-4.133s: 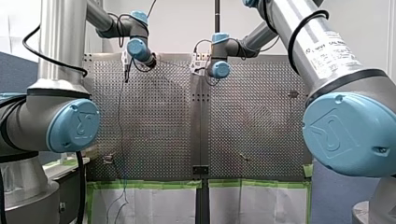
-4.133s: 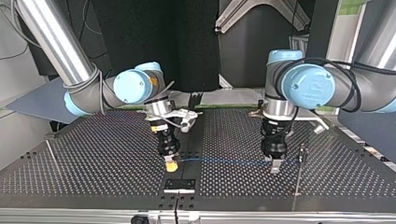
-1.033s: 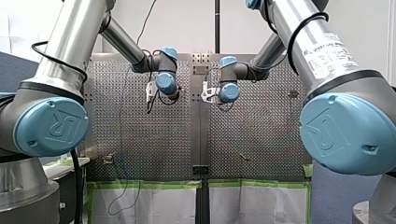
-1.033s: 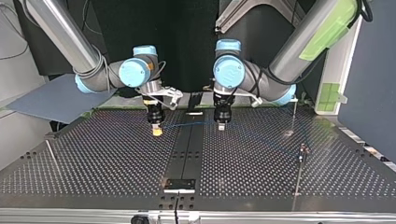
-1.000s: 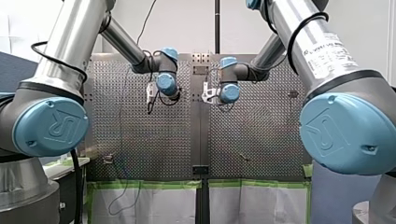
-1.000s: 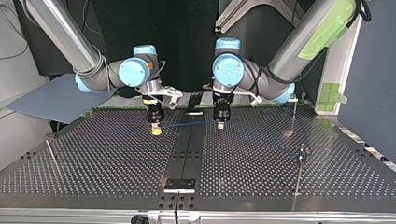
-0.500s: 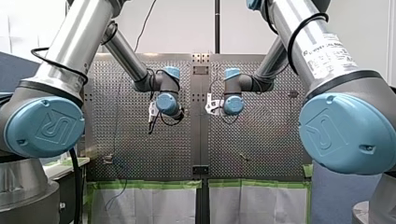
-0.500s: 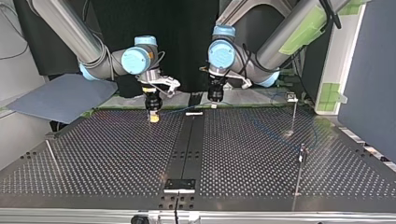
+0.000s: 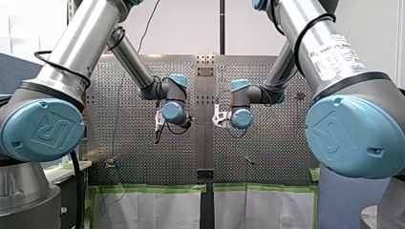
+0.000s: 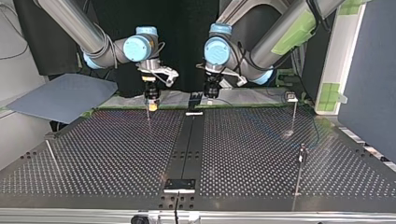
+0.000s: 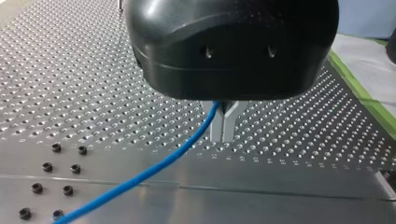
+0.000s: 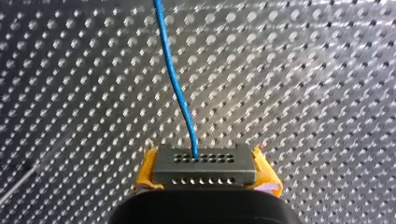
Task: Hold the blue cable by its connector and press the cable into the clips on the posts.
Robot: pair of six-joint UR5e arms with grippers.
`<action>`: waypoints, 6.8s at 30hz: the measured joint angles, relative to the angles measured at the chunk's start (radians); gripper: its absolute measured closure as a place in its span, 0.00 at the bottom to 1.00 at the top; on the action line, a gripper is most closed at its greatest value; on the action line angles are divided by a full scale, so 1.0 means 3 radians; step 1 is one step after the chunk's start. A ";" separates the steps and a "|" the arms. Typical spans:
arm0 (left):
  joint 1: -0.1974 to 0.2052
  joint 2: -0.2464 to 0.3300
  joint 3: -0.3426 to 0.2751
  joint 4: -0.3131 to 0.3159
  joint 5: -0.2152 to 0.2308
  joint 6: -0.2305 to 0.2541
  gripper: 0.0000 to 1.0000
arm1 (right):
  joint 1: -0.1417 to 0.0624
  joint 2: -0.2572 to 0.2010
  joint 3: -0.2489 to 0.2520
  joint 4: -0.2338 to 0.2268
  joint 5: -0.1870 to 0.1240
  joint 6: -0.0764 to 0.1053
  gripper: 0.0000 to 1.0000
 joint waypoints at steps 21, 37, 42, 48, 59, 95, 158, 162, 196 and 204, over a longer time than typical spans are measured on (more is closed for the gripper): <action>-0.0130 -0.0396 0.0000 0.0230 0.0008 -0.0039 1.00 | -0.0091 0.0491 0.0713 -0.0642 0.0217 0.0006 1.00; -0.0199 -0.0690 0.0059 0.0434 0.0020 -0.0032 1.00 | -0.0331 0.0937 0.1088 -0.0897 0.0377 0.0007 1.00; -0.0273 -0.0853 0.0136 0.0485 0.0020 -0.0033 1.00 | -0.0457 0.0945 0.1090 -0.1009 0.0326 -0.0004 1.00; -0.0336 -0.0980 0.0188 0.0536 -0.0001 -0.0036 1.00 | -0.0657 0.0945 0.1091 -0.1181 0.0145 -0.0018 1.00; -0.0456 -0.1293 0.0378 0.0576 -0.0048 -0.0052 1.00 | -0.0987 0.0946 0.1091 -0.1515 -0.0240 -0.0266 1.00; -0.1002 -0.2183 0.1601 0.0353 -0.0682 -0.0292 1.00 | -0.1807 0.0947 0.0955 -0.1568 -0.1179 -0.0705 1.00; -0.0856 -0.2405 0.2212 0.0332 -0.0465 -0.0224 1.00 | -0.2344 0.1036 0.0387 -0.0872 -0.2143 -0.0913 1.00; -0.0821 -0.2410 0.2293 0.0318 -0.0436 -0.0239 1.00 | -0.2328 0.1036 0.0381 -0.0890 -0.2144 -0.0902 1.00; -0.0651 -0.2815 0.2852 -0.0045 -0.0156 -0.0313 1.00 | -0.2274 0.1102 0.0223 -0.1116 -0.2149 -0.0711 1.00; -0.0579 -0.2826 0.3047 -0.0064 -0.0144 -0.0326 1.00 | -0.2260 0.1197 0.0106 -0.1097 -0.2153 -0.0708 1.00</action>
